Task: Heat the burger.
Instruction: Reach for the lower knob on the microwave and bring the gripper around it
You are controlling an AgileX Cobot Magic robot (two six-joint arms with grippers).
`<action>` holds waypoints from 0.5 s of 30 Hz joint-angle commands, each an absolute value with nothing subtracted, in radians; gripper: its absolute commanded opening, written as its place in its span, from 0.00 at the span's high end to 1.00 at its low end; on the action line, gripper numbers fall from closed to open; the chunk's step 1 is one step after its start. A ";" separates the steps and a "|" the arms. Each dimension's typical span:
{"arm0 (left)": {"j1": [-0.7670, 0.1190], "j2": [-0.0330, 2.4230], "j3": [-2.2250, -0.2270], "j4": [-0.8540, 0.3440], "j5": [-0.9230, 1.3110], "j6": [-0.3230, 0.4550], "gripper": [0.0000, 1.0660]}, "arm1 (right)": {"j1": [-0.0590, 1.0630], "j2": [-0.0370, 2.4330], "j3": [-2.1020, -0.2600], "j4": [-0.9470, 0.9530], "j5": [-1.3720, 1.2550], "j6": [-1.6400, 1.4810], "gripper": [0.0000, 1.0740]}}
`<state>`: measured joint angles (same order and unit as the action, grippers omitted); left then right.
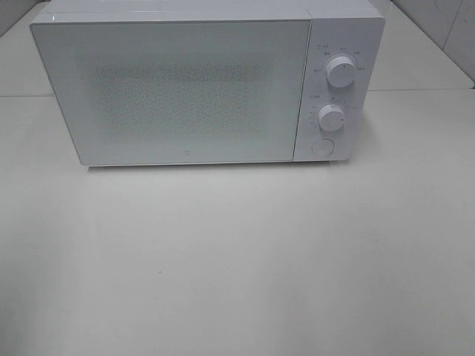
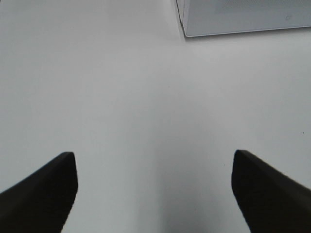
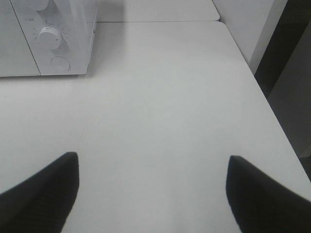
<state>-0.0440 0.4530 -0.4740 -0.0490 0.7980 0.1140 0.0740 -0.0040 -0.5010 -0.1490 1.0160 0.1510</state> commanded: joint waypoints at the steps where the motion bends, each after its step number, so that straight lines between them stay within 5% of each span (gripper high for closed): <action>1: -0.040 0.419 -0.477 -0.044 0.791 0.119 0.25 | 0.070 -0.033 -0.499 -0.151 1.002 0.145 0.29; 15: -0.040 0.369 -0.505 0.016 1.056 0.119 0.25 | 0.070 -0.033 -0.499 -0.151 1.002 0.145 0.29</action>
